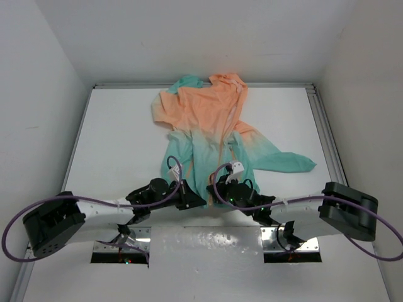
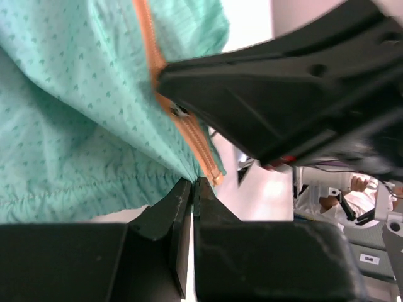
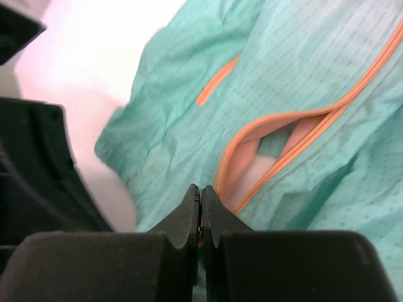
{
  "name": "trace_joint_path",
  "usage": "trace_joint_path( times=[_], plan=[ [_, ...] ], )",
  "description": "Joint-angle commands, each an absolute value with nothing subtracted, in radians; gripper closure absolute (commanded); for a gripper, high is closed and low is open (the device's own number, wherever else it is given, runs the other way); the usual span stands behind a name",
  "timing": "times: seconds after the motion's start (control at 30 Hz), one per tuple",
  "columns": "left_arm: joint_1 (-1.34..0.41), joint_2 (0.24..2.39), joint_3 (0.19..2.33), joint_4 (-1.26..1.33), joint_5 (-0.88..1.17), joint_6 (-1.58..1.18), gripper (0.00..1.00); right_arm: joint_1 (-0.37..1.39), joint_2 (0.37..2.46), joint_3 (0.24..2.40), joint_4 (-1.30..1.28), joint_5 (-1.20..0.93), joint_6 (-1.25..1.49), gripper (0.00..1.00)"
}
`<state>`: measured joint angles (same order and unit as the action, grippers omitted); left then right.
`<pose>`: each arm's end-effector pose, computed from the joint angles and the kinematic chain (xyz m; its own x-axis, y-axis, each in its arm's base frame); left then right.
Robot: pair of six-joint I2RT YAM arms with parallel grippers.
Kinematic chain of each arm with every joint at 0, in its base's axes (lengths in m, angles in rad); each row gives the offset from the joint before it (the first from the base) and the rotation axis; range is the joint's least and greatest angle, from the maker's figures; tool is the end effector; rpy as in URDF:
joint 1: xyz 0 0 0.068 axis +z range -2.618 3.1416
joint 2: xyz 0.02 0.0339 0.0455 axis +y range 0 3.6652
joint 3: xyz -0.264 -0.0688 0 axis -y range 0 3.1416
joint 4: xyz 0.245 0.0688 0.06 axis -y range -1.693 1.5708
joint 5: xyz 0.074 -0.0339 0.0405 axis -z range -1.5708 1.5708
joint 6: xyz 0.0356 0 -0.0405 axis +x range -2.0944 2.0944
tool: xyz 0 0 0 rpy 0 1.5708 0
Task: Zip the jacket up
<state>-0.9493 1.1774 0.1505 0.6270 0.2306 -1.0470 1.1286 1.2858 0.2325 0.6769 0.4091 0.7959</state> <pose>0.1081 -0.1649 0.1364 -0.9049 -0.1843 -0.3837 0.2609 0.4720 -0.8421 0.1062 0.1913 0.1444 -0.5894 0.2870 -0.7551 -0.3570 0.7460 0.5622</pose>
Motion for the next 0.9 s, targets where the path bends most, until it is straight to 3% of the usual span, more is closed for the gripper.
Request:
trace_joint_path(
  times=[0.0, 0.23, 0.4, 0.57, 0.87],
  plan=[
    [-0.96, 1.091, 0.169, 0.571, 0.293, -0.994, 1.0, 1.12, 1.321, 0.193, 0.966, 0.592, 0.7, 1.0],
    [-0.96, 0.979, 0.184, 0.48, 0.319, -0.963, 1.0, 1.076, 1.382, 0.308, 0.973, 0.741, 0.528, 1.0],
    [-0.96, 0.739, 0.328, 0.097, 0.164, -0.842, 1.0, 0.818, 1.429, 0.487, 0.76, 0.568, 0.567, 1.0],
    [-0.959, 0.545, 0.572, -0.28, -0.071, -0.701, 1.0, 0.531, 1.549, 0.802, 0.442, 0.414, 0.634, 1.0],
    [-0.959, 0.342, 0.85, -0.561, -0.363, -0.647, 1.0, 0.249, 1.779, 1.289, 0.12, 0.377, 0.58, 1.0]
  ],
)
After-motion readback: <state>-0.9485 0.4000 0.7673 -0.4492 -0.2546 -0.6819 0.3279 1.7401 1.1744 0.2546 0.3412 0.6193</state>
